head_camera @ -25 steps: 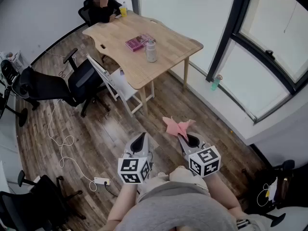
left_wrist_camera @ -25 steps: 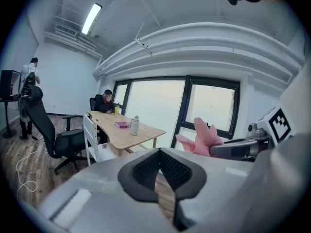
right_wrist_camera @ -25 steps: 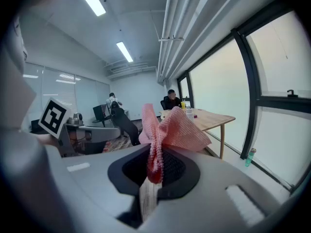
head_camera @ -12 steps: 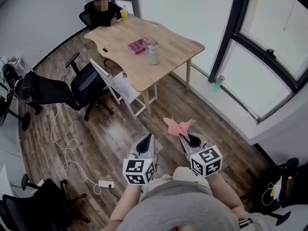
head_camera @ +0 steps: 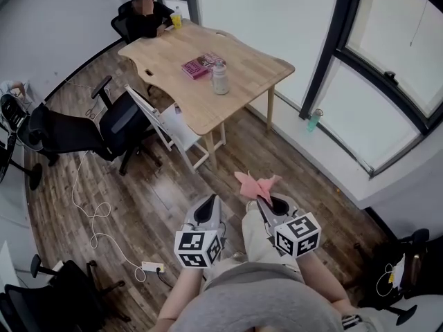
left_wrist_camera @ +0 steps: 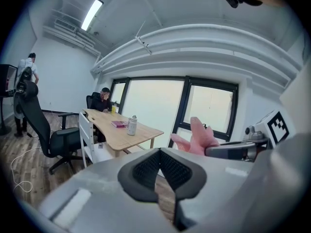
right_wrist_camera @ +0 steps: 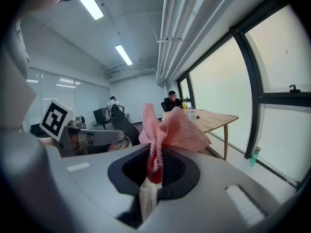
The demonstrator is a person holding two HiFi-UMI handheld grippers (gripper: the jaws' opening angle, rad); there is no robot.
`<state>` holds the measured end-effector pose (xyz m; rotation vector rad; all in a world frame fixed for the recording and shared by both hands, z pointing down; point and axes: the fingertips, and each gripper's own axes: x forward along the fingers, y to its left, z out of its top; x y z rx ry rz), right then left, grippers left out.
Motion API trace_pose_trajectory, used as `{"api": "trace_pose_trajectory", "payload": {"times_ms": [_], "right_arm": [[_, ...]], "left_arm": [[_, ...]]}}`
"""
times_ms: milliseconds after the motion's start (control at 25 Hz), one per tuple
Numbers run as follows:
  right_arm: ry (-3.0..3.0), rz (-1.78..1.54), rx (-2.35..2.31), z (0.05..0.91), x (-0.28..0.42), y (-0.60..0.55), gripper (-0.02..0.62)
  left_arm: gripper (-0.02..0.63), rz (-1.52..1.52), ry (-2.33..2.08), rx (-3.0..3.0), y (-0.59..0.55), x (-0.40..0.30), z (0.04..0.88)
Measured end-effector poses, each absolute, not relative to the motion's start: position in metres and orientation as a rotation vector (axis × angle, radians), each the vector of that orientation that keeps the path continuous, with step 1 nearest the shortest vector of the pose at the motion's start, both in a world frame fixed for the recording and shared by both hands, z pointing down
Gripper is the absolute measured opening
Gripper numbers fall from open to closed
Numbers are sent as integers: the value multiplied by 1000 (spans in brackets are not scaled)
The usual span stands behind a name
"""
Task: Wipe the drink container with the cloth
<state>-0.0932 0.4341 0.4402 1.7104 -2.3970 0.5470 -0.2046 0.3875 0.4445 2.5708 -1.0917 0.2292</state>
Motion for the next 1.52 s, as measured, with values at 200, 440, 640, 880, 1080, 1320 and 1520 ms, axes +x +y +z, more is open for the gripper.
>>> {"api": "trace_pose_trajectory", "payload": {"times_ms": [200,440,640,880,1080,1320,1520], "right_arm": [[-2406,537,1687,445,-83,407,25],[-2440,528,1669,446,-67,361,25],[-2454,533,1652,449,-48,313,25],[-2467,533,1616,447,-24,251,25],[-2488,509,1584,436,-6,199,25],[-2514,492,1530,428,14,142,25],[-2536,476,1482,428,26,104,25]], "left_arm": [[0,237,-1111,2559,362,-194,449],[0,250,-1140,2552,322,-182,454],[0,248,-1154,2552,276,-163,456],[0,250,-1171,2550,217,-138,452],[0,244,-1195,2545,171,-120,443],[0,228,-1246,2526,120,-103,434],[0,210,-1298,2503,85,-94,433]]}}
